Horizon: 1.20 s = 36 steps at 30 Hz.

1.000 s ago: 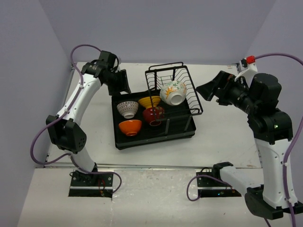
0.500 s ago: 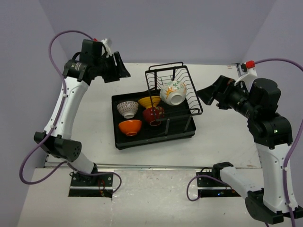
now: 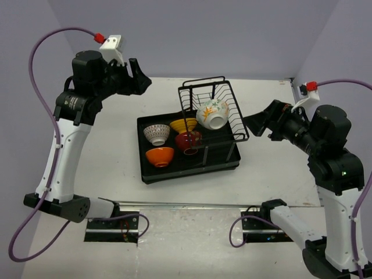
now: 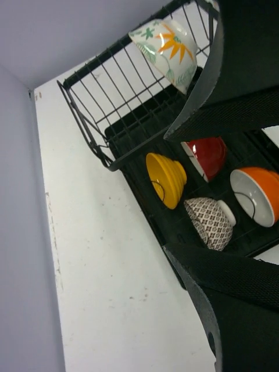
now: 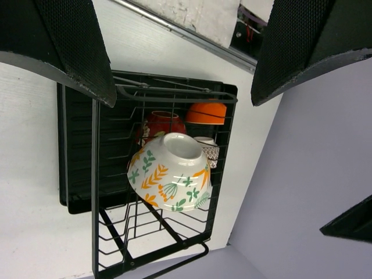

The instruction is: Unload the bowls from the dish rack

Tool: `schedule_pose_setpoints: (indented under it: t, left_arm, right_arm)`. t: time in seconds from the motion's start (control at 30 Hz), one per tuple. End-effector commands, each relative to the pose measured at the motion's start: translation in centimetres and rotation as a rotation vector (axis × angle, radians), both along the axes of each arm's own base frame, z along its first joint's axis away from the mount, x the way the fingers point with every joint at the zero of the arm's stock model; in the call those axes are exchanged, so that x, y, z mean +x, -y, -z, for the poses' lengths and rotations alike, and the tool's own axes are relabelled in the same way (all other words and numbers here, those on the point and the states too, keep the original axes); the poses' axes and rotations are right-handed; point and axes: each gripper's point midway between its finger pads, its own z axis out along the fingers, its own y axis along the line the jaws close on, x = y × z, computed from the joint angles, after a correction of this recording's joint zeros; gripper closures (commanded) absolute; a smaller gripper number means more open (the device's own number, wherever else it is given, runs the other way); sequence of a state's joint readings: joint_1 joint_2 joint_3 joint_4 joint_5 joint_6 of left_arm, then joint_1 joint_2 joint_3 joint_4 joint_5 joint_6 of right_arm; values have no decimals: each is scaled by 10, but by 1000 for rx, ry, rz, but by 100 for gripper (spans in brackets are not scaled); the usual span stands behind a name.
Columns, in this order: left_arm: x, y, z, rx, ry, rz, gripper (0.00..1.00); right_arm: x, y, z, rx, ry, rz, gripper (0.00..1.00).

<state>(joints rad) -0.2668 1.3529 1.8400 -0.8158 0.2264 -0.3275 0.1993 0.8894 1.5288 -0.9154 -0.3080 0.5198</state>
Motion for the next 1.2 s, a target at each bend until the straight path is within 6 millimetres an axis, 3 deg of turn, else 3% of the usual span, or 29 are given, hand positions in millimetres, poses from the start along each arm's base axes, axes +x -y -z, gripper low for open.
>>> schedule_pose_setpoints:
  t: [0.0, 0.23, 0.47, 0.67, 0.7, 0.73, 0.8, 0.83, 0.9, 1.03, 1.17]
  left_arm:
    - [31, -5, 16, 183, 68, 42, 29]
    - [60, -4, 63, 252, -33, 43, 31]
    - [57, 0, 96, 315, -118, 125, 39]
    - [55, 10, 97, 279, -112, 174, 39]
    - [52, 15, 106, 261, -125, 194, 39]
    - [49, 23, 87, 207, -50, 219, 38]
    - [33, 24, 85, 161, -24, 210, 36]
    - [34, 27, 69, 131, 65, 210, 36]
    - [18, 23, 67, 96, 109, 190, 36]
    - [11, 8, 50, 90, 189, 107, 34]
    - [7, 7, 47, 78, 201, 100, 28]
  right_arm:
    - [-6, -1, 7, -24, -17, -15, 2]
    - [-9, 4, 12, -61, -27, 5, 2]
    - [-4, 3, 11, -61, -46, 10, 2]
    - [-6, 2, 12, -90, -58, 6, 2]
    - [-4, 6, 13, -101, -52, 33, 2]
    - [-2, 8, 19, -113, -58, 41, 1]
    - [0, 15, 16, -122, -21, 76, 1]
    - [1, 17, 21, -132, -21, 90, 1]
    - [-1, 24, 14, -136, 25, 121, 1]
    - [-3, 27, 15, -144, 29, 131, 1]
    - [1, 33, 11, -144, 52, 172, 1]
